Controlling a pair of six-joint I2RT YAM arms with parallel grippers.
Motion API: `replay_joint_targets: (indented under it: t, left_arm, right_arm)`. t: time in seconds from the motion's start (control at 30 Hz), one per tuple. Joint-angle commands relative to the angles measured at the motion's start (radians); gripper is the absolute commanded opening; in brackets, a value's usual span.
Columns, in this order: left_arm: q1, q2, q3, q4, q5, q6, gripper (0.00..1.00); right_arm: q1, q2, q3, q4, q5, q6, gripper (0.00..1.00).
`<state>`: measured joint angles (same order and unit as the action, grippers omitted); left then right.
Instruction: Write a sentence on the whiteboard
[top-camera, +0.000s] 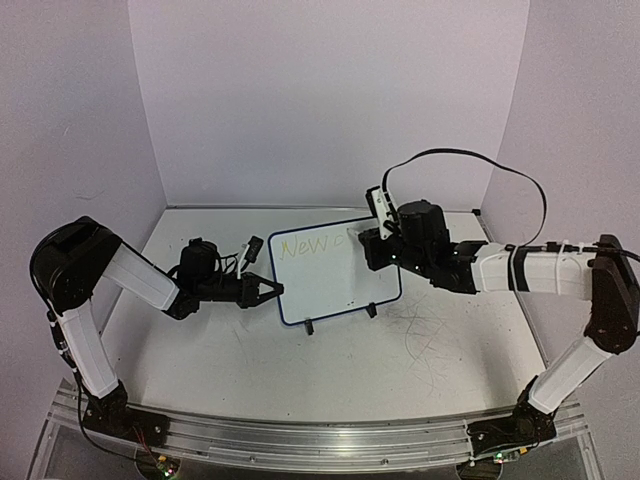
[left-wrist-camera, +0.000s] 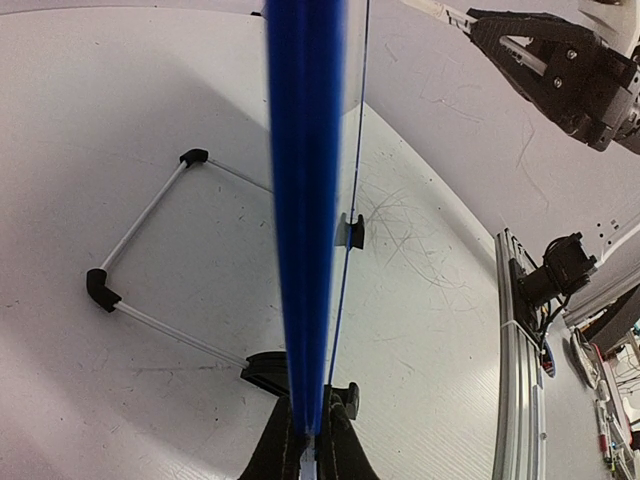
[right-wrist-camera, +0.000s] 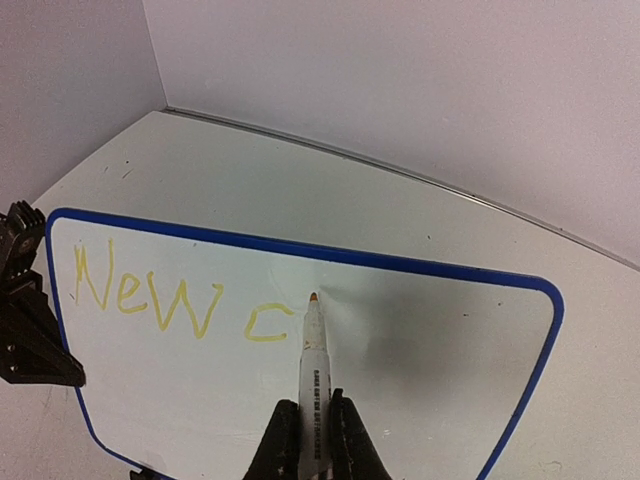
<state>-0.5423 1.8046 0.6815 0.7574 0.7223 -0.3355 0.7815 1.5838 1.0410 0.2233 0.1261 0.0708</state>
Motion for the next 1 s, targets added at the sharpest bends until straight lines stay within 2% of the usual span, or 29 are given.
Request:
replay_joint_targets:
  t: [0.0,0.43,0.97]
  left_arm:
    - [0.005,-0.011,0.030,-0.043,-0.046,0.033,0.00]
    - [0.005,-0.007,0.033,-0.046,-0.045,0.035,0.00]
    - [0.005,-0.014,0.032,-0.051,-0.050,0.038,0.00]
  right_arm:
    - [0.001,0.025,0.058,0.032,0.009,-0.005,0.00]
    - [0.000,0.057,0.069,0.014,0.030,-0.003,0.00]
    - [0.002,0.007,-0.014,-0.015,0.010,0.024,0.00]
